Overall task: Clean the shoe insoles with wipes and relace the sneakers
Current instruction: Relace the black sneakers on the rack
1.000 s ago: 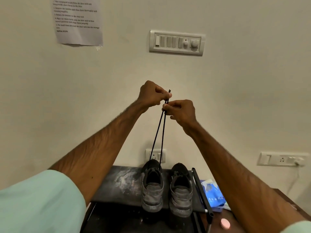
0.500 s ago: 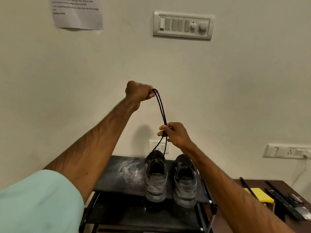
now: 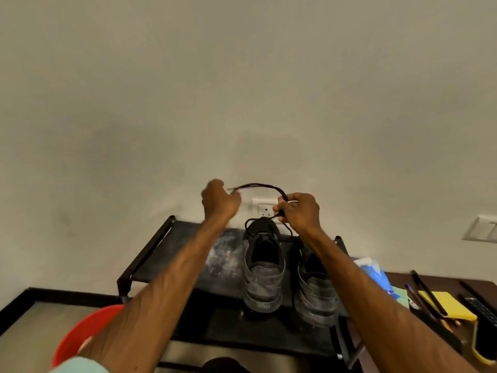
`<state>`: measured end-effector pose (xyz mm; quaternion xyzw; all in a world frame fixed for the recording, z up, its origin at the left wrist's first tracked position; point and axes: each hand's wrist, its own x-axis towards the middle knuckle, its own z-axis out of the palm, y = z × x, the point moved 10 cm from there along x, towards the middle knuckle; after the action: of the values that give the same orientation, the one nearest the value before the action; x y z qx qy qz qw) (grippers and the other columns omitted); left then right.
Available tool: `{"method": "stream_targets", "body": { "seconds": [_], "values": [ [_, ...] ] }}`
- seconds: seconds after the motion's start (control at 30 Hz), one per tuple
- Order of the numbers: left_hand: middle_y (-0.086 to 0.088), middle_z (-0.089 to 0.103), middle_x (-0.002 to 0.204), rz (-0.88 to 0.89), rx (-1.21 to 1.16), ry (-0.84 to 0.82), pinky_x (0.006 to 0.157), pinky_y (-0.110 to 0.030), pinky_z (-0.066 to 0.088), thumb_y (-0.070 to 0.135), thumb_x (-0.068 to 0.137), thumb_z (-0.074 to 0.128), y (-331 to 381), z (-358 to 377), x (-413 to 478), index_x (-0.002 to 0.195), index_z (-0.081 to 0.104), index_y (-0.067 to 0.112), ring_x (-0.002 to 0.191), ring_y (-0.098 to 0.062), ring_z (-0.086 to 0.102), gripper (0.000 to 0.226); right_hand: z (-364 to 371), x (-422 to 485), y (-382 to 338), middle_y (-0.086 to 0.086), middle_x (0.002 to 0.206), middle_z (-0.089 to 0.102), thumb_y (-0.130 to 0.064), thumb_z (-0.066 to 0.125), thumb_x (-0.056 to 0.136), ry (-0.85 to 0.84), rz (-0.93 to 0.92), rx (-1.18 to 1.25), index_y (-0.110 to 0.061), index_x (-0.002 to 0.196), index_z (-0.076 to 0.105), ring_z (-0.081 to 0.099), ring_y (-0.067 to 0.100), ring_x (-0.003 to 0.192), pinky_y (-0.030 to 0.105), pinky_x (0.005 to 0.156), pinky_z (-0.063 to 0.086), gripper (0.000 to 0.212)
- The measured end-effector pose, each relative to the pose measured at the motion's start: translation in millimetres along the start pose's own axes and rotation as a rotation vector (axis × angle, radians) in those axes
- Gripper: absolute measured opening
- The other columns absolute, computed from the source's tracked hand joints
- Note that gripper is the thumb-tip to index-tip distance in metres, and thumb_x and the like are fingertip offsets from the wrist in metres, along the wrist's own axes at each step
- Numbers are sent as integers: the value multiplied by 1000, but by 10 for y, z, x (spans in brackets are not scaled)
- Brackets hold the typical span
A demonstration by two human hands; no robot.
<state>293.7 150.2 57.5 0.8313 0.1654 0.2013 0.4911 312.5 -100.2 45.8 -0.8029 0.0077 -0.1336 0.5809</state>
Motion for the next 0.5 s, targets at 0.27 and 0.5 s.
{"method": "stream_targets", "body": {
  "seconds": [0.27, 0.5],
  "values": [
    [5, 64, 118, 132, 27, -52, 89, -35, 56, 40, 86, 74, -339, 479, -604, 116, 62, 29, 95, -9, 66, 34, 177, 91, 201, 11, 123, 70, -24, 73, 93, -112, -128, -393, -5, 132, 62, 69, 26, 106, 36, 96, 55, 45],
    [11, 70, 112, 123, -174, -387, 85, -24, 58, 40, 88, 75, -343, 565, -630, 117, 67, 23, 94, -2, 68, 34, -9, -271, -66, -8, 111, 71, -8, 67, 90, -241, -273, -487, -21, 103, 75, 65, 8, 102, 7, 77, 43, 20]
  ]
}}
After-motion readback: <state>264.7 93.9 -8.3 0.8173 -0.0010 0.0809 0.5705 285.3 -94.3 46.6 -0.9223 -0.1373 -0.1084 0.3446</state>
